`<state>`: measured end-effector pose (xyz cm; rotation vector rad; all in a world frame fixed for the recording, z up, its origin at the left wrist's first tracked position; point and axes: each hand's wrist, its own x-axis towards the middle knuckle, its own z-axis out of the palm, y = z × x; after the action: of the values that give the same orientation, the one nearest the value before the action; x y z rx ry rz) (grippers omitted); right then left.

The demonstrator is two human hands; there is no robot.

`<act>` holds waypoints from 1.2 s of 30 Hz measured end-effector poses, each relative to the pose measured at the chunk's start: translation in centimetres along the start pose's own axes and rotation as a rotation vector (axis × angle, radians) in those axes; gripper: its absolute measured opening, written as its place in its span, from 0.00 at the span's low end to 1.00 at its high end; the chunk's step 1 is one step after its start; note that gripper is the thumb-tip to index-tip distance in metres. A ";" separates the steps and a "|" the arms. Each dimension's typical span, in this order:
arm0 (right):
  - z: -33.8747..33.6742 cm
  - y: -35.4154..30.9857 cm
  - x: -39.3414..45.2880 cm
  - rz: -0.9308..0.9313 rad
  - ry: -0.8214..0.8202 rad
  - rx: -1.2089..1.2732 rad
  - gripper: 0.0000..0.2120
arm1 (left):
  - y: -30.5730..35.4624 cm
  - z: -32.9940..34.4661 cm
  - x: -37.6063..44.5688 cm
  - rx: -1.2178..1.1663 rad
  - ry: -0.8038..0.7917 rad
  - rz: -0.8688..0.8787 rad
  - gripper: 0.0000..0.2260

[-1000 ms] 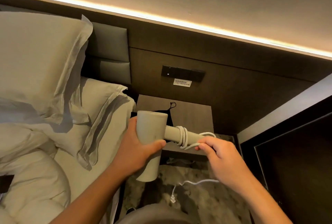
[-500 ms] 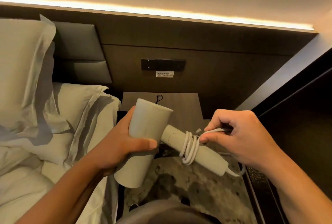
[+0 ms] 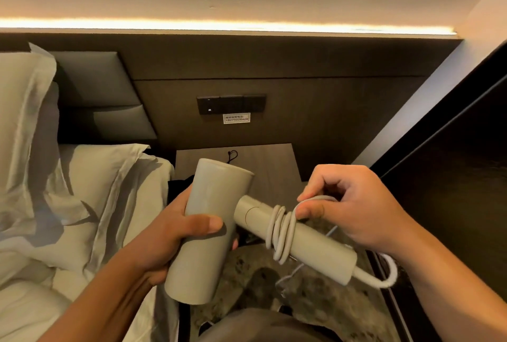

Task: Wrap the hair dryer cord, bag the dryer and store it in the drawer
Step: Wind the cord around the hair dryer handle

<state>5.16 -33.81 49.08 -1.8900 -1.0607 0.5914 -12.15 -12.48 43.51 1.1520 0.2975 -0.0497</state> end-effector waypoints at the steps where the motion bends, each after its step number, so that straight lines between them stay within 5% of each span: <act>1: -0.4 0.1 0.2 -0.006 -0.023 0.063 0.10 | 0.0 0.1 0.1 -0.033 -0.022 -0.008 0.29; 8: -0.5 2.3 0.1 0.033 -0.091 0.465 0.07 | 0.9 1.3 0.5 -0.202 -0.076 -0.013 0.26; 10: -0.1 3.0 -0.1 0.019 -0.047 0.456 0.08 | 0.6 1.3 0.8 -0.272 -0.048 -0.079 0.35; 12: 0.5 3.8 -0.4 0.001 0.002 0.452 0.12 | 0.5 1.7 1.1 -0.382 0.002 -0.171 0.41; 14: 1.4 4.3 -1.0 0.011 0.077 0.474 0.18 | 0.8 2.8 1.3 -0.469 -0.049 -0.200 0.33; 17: 2.3 4.5 -1.3 0.076 0.173 0.549 0.29 | 0.7 4.3 1.7 -0.433 0.176 -0.222 0.29; 20: 2.6 5.0 -1.2 0.086 0.156 0.646 0.13 | 0.1 5.4 2.3 -0.541 0.196 -0.216 0.24; 21: 2.6 5.2 -1.2 0.085 0.151 0.654 0.14 | -0.2 5.5 2.6 -0.550 0.216 -0.224 0.23; 30: 3.6 7.0 -0.7 0.239 0.448 0.865 0.14 | -2.2 7.9 4.9 -0.400 0.321 -0.257 0.17; 36: 0.8 7.7 -1.0 0.442 0.416 1.069 0.14 | -2.5 10.5 7.1 -0.190 0.419 -0.182 0.31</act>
<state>7.47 -36.32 42.09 -1.1661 0.0277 0.7576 -3.64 -22.20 43.41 0.9373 0.7623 0.0604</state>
